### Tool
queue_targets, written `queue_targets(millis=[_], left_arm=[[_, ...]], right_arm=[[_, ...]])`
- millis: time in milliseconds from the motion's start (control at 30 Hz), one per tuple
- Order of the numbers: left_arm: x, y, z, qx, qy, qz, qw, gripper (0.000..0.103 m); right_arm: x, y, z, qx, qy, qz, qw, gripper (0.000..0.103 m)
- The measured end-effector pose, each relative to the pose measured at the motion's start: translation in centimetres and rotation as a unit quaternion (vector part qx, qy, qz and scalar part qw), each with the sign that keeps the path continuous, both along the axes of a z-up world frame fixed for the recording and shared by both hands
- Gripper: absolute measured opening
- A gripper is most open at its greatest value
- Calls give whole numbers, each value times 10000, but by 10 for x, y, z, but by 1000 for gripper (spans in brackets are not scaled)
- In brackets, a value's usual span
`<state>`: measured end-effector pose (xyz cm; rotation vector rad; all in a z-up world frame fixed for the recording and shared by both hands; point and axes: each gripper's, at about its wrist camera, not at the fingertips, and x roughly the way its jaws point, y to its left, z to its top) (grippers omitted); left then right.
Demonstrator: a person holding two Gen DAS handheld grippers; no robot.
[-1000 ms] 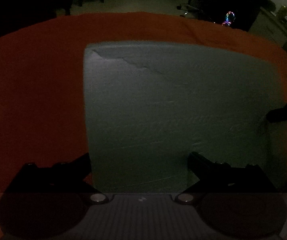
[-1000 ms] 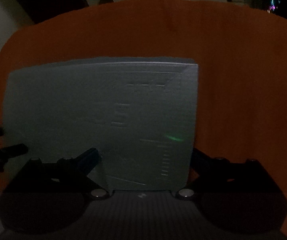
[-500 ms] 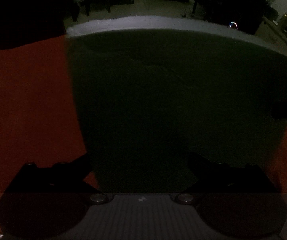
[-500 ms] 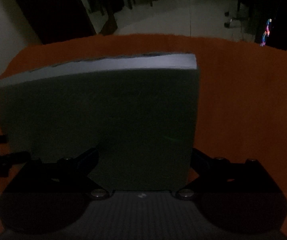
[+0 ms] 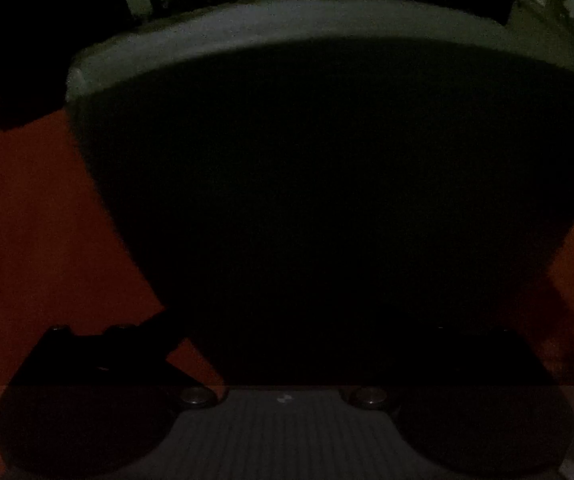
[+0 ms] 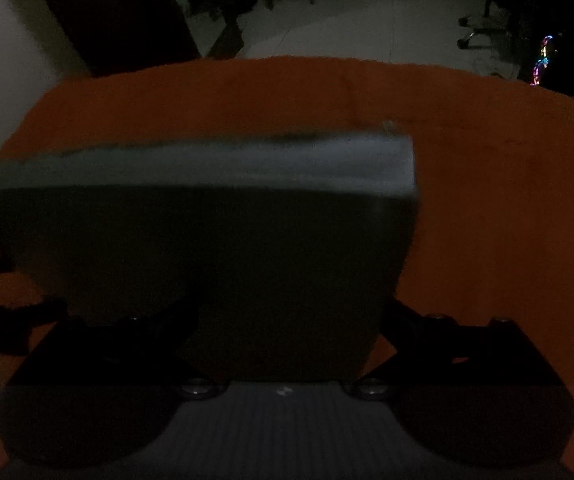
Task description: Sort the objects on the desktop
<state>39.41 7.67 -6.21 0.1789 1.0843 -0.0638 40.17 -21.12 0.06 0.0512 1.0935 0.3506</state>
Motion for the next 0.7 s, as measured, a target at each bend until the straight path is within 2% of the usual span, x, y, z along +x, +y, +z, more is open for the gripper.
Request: queue_targets(millis=[100,233,367,467,533,633,700], left_arm=[[20,1,-16,69,-70,36,9999,101],[41,11,-38,-133,-107,158,9997,102],[52,20,-71,-289,67,236,9993,102],[52,20,-85,-469,8,357,9983,103],[50,14,-92,-682,-43,428,9967,103],[37,33,-87,-763,-91,481,9959,103],[54,20,-92,-791,-86,538,9954,103]], right_arm=[[11,6,-15,-33,-191,-49,9998,98],[31,25,-52,-477,-327,226,9981,98],[48,26,-94,-303,113,31,9995,98],[52,27,-118,-231,376,-22,9990,98],[51,25,-122,-114,360,-101,9992,102],[42,21,-123,111,314,-303,9990,102],[33,21,-122,161,260,-386,9988,103]])
